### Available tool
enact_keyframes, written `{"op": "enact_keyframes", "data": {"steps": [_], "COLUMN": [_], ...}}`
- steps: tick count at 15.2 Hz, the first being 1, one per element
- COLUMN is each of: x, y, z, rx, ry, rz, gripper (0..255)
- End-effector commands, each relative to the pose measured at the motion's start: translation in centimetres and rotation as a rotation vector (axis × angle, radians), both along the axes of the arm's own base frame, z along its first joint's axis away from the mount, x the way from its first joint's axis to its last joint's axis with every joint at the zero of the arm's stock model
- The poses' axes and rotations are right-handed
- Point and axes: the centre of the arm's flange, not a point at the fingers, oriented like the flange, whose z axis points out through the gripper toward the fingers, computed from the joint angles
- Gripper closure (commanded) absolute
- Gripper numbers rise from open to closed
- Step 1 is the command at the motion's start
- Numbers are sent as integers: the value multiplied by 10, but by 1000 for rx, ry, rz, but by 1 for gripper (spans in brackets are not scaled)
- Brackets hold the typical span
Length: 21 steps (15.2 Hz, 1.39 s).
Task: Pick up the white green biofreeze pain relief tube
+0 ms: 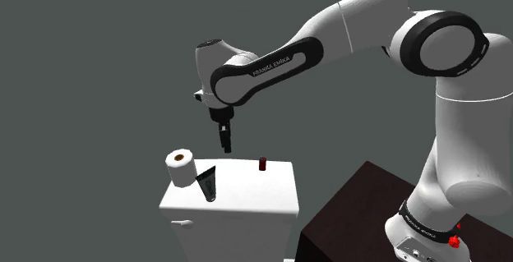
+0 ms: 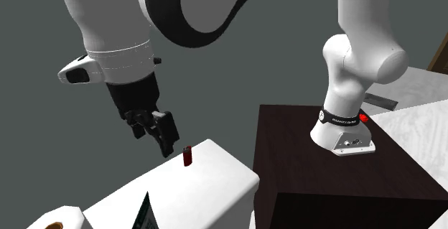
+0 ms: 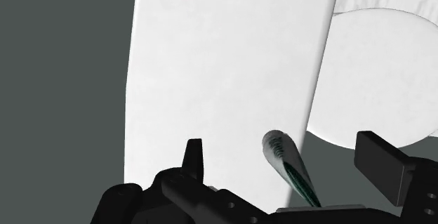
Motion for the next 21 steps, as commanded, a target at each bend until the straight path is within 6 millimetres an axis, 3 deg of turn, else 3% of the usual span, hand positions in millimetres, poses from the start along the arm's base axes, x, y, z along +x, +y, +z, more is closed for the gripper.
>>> {"op": "enact_keyframes", "data": {"steps": [1,5,14,15,21], "x": [4,6,6,6,6], "y": [22,63,63,63,63], "z": [-17,-47,-87,-86,-86], "rx": [-5,-15,-15,-15,-15], "ry": [12,35,35,35,35], "rz": [56,156,156,156,156], "gripper": [0,0,0,255,255]}}
